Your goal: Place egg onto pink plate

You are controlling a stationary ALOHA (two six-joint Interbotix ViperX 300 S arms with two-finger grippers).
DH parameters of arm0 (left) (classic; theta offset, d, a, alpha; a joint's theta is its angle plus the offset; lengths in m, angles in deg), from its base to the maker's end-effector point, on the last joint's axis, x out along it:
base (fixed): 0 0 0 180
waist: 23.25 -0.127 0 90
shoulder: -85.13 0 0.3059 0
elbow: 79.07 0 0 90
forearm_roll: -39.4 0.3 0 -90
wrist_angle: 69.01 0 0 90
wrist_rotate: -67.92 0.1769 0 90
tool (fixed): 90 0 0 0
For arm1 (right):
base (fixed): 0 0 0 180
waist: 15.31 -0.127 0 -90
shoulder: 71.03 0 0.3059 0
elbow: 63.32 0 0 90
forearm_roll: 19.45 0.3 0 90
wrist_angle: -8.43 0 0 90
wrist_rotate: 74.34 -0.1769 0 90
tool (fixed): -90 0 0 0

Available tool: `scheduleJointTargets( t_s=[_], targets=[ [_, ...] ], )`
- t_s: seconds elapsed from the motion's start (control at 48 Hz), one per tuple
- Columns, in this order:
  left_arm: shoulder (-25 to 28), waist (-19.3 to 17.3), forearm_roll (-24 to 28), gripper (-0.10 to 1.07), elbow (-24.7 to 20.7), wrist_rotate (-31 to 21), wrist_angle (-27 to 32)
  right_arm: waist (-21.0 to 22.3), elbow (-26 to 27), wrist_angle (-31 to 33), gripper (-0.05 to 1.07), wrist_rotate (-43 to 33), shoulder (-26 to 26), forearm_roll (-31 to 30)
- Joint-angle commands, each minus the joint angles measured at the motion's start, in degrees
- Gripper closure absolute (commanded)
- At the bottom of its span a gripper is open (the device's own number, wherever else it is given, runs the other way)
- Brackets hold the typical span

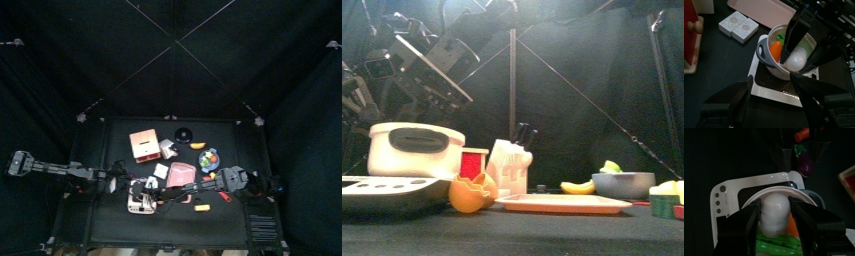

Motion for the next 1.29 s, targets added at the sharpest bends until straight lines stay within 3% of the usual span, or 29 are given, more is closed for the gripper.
scheduleJointTargets(
  t_s=[0.0,0.688,1.271],
  targets=[
    [0.09,-0.09,0.18,0.04,-0.7,0.09,-0.18,0.09,0.18,-0.09,0.37,-0.26,5.1,0.26],
    [0.0,-0.26,0.18,0.04,-1.14,0.09,-0.18,0.44,-16.26,-4.39,0.38,-1.05,21.62,9.76],
    [0.0,-3.43,0.18,0.04,-1.76,0.18,-0.18,8.96,-32.78,-11.25,0.38,-1.14,37.0,21.8]
  ],
)
